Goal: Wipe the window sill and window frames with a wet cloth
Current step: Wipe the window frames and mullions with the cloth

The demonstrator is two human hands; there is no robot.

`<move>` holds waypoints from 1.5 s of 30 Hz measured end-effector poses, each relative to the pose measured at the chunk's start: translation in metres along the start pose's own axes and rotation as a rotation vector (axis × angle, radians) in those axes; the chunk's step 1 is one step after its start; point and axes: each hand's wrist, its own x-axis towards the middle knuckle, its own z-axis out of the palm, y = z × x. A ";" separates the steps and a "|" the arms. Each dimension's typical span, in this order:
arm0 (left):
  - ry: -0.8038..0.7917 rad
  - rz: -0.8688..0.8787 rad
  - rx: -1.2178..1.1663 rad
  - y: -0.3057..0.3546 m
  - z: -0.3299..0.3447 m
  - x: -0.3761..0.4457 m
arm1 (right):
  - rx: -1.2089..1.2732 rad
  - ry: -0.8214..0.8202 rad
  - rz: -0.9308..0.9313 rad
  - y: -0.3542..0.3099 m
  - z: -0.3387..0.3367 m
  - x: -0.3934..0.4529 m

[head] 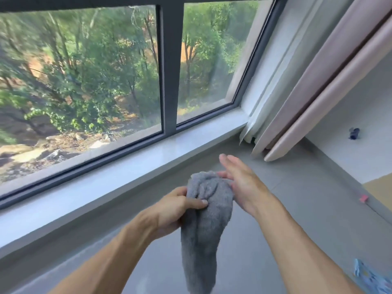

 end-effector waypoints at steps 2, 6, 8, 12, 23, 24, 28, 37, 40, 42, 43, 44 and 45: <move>0.058 0.038 -0.171 0.015 0.006 0.000 | 0.269 -0.071 0.205 0.017 0.000 0.005; 0.232 0.112 -0.111 0.072 0.006 0.013 | 0.132 -0.394 0.164 0.004 0.006 0.006; 0.343 0.084 0.178 0.092 -0.006 0.014 | -0.153 -0.268 0.019 -0.016 0.008 0.020; 0.598 -0.121 0.696 0.134 -0.026 0.010 | -0.389 -0.020 -0.185 -0.064 0.013 0.048; 0.678 0.161 1.073 0.277 -0.077 0.007 | -0.497 0.024 -0.571 -0.225 0.085 0.112; 0.715 0.195 1.118 0.287 -0.082 0.010 | -0.527 0.038 -0.641 -0.237 0.091 0.119; 0.804 0.312 1.213 0.335 -0.103 0.031 | -0.768 0.378 -0.902 -0.279 0.111 0.156; 1.533 0.738 1.649 0.422 -0.123 0.090 | -0.658 0.378 -1.420 -0.353 0.152 0.237; 1.659 0.692 1.594 0.424 -0.131 0.101 | -0.970 0.211 -1.598 -0.338 0.148 0.266; 1.668 0.714 1.602 0.416 -0.137 0.104 | -1.157 0.165 -1.719 -0.335 0.143 0.282; 1.658 0.738 1.615 0.412 -0.140 0.104 | -1.211 0.149 -1.766 -0.339 0.145 0.287; 1.656 0.754 1.624 0.409 -0.143 0.103 | -1.225 0.128 -1.795 -0.346 0.151 0.290; 1.669 0.751 1.614 0.405 -0.146 0.103 | -1.215 0.110 -1.823 -0.354 0.160 0.295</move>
